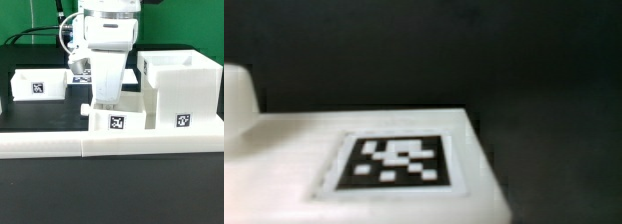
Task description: Assemble drawer
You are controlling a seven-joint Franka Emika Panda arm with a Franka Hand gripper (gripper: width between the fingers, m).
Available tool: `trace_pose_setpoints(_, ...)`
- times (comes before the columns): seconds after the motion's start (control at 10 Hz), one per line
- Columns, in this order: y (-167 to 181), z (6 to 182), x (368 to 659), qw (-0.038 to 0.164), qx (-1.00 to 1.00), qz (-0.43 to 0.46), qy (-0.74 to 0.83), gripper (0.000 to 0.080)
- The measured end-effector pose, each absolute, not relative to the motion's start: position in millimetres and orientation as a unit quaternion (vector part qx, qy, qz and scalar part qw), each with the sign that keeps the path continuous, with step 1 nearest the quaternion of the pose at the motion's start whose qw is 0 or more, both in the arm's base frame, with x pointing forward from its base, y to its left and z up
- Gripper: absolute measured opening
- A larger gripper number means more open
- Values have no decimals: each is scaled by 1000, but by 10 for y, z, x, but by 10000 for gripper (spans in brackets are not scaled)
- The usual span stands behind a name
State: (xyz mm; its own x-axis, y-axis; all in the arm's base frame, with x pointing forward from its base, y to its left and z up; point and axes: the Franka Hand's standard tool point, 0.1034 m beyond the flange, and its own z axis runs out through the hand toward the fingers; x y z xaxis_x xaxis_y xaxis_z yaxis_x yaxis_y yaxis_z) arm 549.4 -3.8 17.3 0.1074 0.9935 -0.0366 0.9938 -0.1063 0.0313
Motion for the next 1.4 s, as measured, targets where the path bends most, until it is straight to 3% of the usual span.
trace_pose_setpoints(0.3, -35, 162, 5494, 32, 746, 9, 666, 42)
trace_pose_setpoints(1.4, 9, 153, 5455, 24, 727, -12, 686, 42)
